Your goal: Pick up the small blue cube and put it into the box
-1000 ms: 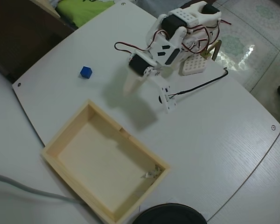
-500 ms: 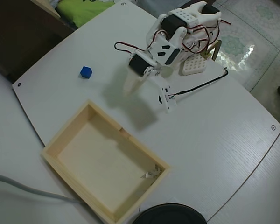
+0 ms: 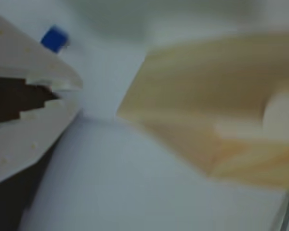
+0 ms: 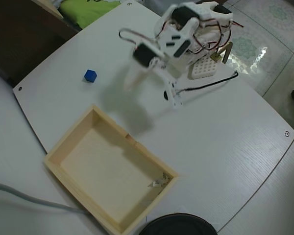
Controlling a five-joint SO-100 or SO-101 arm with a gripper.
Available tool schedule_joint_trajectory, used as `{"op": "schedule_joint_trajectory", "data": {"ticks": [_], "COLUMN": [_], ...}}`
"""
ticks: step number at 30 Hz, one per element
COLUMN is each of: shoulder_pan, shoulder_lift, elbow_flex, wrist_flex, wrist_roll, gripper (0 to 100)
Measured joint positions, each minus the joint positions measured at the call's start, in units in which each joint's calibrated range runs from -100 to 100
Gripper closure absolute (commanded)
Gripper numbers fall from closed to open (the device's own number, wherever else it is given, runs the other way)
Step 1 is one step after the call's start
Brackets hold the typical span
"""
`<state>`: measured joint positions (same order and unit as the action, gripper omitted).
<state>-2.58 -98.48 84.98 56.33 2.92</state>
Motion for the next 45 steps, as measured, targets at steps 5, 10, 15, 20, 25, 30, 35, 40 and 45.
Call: {"op": "schedule_joint_trajectory", "data": {"ticks": [5, 10, 15, 20, 25, 30, 35, 40, 45], "shoulder_pan": [0.15, 1.03, 4.94, 9.14, 13.49, 15.25, 17.69, 19.97, 23.07], "shoulder_lift": [-0.17, 3.64, 17.52, 37.49, 53.91, 67.46, 77.19, 83.28, 89.04], "elbow_flex": [-11.58, -18.55, -30.14, -46.15, -56.92, -58.82, -59.10, -60.45, -63.89], "wrist_flex": [5.29, 7.25, 7.25, 11.60, 15.78, 16.38, 16.38, 16.20, 15.95], "wrist_roll": [0.00, 0.00, -0.05, -1.32, -5.05, -6.63, -7.21, -8.32, -8.37], "gripper": [84, 85, 85, 85, 84, 81, 79, 79, 79]}}
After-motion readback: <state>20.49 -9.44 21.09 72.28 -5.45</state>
